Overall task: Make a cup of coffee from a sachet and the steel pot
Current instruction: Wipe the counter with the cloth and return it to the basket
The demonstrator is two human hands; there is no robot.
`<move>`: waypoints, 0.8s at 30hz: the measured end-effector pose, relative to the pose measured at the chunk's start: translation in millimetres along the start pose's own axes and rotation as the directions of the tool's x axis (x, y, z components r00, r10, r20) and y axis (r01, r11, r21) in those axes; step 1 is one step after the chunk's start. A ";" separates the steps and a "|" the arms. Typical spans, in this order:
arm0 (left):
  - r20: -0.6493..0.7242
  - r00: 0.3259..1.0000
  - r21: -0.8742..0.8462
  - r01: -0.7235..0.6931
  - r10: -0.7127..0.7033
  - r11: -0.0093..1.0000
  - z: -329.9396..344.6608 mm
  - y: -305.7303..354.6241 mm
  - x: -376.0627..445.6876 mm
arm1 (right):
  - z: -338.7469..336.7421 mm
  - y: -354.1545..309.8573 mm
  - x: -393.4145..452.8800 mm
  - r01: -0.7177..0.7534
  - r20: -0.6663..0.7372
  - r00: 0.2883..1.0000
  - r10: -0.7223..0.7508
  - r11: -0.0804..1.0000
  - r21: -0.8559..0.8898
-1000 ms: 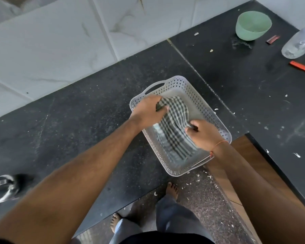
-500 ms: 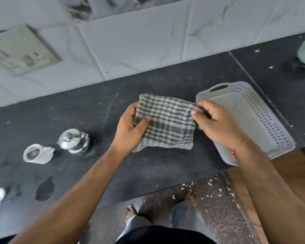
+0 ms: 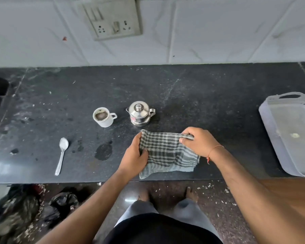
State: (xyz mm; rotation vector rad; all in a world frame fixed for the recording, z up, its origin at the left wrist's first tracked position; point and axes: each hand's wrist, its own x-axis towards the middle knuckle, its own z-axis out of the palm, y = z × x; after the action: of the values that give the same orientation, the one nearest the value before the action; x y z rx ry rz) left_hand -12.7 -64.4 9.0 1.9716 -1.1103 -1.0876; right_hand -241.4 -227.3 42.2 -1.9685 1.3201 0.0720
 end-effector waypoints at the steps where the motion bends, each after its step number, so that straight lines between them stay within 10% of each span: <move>1: 0.009 1.000 0.015 0.021 -0.021 1.000 -5.0 -4.9 0.7 | 9.6 -2.0 6.9 -0.004 -0.010 1.000 0.004 0.999 -0.040; 10: 0.032 0.964 0.622 -0.227 0.265 0.749 9.8 -38.4 -5.2 | 82.6 -10.1 -7.4 0.217 -0.239 0.903 -0.358 0.858 -0.466; 17: 0.318 0.929 0.774 -0.368 0.187 0.515 63.0 -42.0 28.4 | 144.2 17.4 -21.5 0.125 -0.097 0.975 -0.199 0.857 -0.500; 24: 0.291 0.927 0.768 -0.374 0.237 0.521 56.8 -51.4 36.2 | 153.4 16.0 -14.8 0.091 -0.111 0.975 -0.194 0.800 -0.593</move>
State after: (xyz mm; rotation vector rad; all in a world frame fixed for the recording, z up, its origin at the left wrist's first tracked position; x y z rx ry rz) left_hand -32.2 -79.6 -72.1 2.1970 -2.2680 -0.5350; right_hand -208.5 -125.6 -70.0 -2.6462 1.3545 0.2775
